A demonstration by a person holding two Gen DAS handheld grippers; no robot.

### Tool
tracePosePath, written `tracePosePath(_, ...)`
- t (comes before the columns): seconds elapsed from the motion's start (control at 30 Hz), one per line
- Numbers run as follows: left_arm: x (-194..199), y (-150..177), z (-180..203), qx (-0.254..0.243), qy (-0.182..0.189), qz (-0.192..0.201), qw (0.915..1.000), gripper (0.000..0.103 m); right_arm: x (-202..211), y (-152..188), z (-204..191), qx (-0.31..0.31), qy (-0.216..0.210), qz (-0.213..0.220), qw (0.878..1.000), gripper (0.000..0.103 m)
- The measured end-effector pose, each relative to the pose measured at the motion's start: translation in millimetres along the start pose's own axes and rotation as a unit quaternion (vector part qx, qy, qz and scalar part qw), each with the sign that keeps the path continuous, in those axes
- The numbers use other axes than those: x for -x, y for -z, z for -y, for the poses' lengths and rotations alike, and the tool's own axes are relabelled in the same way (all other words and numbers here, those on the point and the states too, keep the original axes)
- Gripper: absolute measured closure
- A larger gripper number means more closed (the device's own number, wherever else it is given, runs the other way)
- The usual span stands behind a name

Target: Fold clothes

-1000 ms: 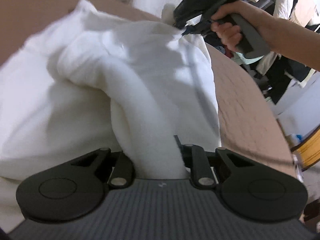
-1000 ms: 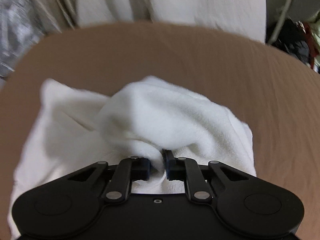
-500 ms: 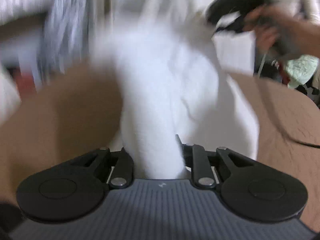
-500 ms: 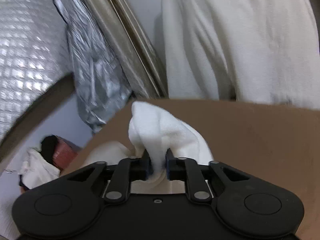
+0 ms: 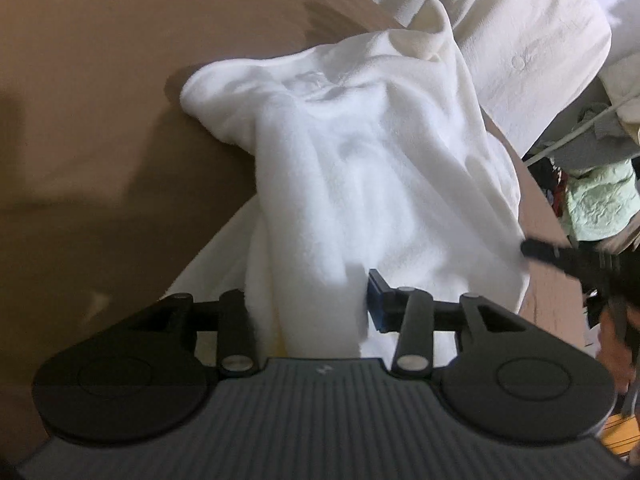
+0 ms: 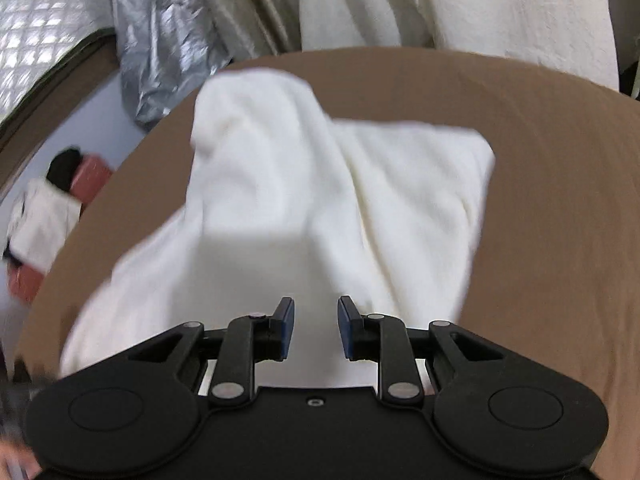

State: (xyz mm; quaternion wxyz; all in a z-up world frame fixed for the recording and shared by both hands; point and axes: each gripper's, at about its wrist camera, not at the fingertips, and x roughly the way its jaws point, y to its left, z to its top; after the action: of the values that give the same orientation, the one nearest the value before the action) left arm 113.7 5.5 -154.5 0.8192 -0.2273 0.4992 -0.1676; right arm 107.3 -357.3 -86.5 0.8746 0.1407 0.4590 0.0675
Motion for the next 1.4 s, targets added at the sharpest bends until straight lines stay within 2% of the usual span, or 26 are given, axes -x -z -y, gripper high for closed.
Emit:
tracePosePath(0.03,0,1,1,0.000,-0.003,-0.001,1.0000,0.062,7,6,3,0.016,0.005,0.003,1.000,0.075)
tracePosePath(0.13,1,3,5,0.003,-0.011,0.001,0.9999,0.062,10,-6,6,0.053,0.031,0.017,0.998,0.075)
tracePosePath(0.2,-1,0,8,-0.005,-0.012,0.006,0.9999,0.065,17,-20,16,0.059,0.040,0.039,0.997,0.068)
tracePosePath(0.23,0,0,11,-0.016,-0.006,0.016,0.9997,0.070,18,-27,22,0.061,0.043,0.049,0.996,0.059)
tracePosePath(0.27,3,0,14,-0.030,0.004,0.032,0.9991,0.079,16,-36,26,0.064,0.050,0.058,0.995,0.056)
tracePosePath(0.37,6,-3,21,-0.056,0.037,0.054,0.9963,0.080,0,-65,37,0.074,0.074,0.074,0.992,0.051)
tracePosePath(0.47,-6,-8,17,-0.060,0.063,0.050,0.9950,0.080,-24,-87,43,0.093,0.100,0.082,0.987,0.044)
tracePosePath(0.57,-21,-9,-5,-0.027,0.097,0.022,0.9947,0.080,-40,-96,42,0.114,0.125,0.091,0.981,0.041)
tracePosePath(0.67,-36,-12,-26,0.019,0.152,0.006,0.9881,0.080,-48,-95,35,0.134,0.147,0.103,0.975,0.039)
tracePosePath(0.73,-41,-15,-31,0.030,0.166,0.002,0.9857,0.080,-54,-94,30,0.147,0.162,0.110,0.970,0.039)
tracePosePath(0.77,-41,-14,-30,0.027,0.165,0.003,0.9859,0.080,-56,-94,28,0.154,0.169,0.114,0.967,0.048)
tracePosePath(0.8,-42,-14,-28,0.019,0.161,0.006,0.9868,0.083,-59,-94,26,0.161,0.177,0.117,0.964,0.066)
tracePosePath(0.83,-40,-13,-24,0.006,0.152,0.009,0.9883,0.084,-62,-94,23,0.167,0.184,0.121,0.961,0.097)
tracePosePath(0.9,-31,-12,-16,-0.016,0.137,0.021,0.9902,0.086,-67,-93,19,0.180,0.198,0.128,0.955,0.097)
tracePosePath(0.97,-19,-12,-11,-0.023,0.142,0.037,0.9889,0.086,-73,-93,14,0.193,0.212,0.136,0.948,0.099)
tracePosePath(1.13,24,-4,0,-0.025,0.208,0.063,0.9758,0.086,-25,-96,62,0.085,0.181,0.158,0.967,0.103)
tracePosePath(1.17,27,0,5,-0.036,0.204,0.060,0.9765,0.086,-14,-96,73,0.061,0.173,0.162,0.969,0.103)
tracePosePath(1.2,27,2,10,-0.049,0.180,0.052,0.9810,0.085,-4,-97,84,0.036,0.166,0.166,0.971,0.103)
tracePosePath(1.27,12,7,19,-0.092,0.053,0.021,0.9941,0.081,17,-98,105,-0.012,0.149,0.174,0.973,0.101)
tracePosePath(1.3,2,9,20,-0.104,0.002,0.010,0.9945,0.070,28,-99,116,-0.037,0.141,0.178,0.973,0.095)
tracePosePath(1.33,-8,11,17,-0.108,-0.034,-0.002,0.9936,0.068,32,-97,121,-0.053,0.119,0.176,0.976,0.092)
tracePosePath(1.37,-12,11,13,-0.097,-0.040,-0.008,0.9944,0.068,29,-96,120,-0.052,0.095,0.171,0.979,0.092)
tracePosePath(1.4,-11,8,8,-0.075,-0.023,-0.010,0.9969,0.067,25,-96,116,-0.044,0.074,0.165,0.982,0.092)
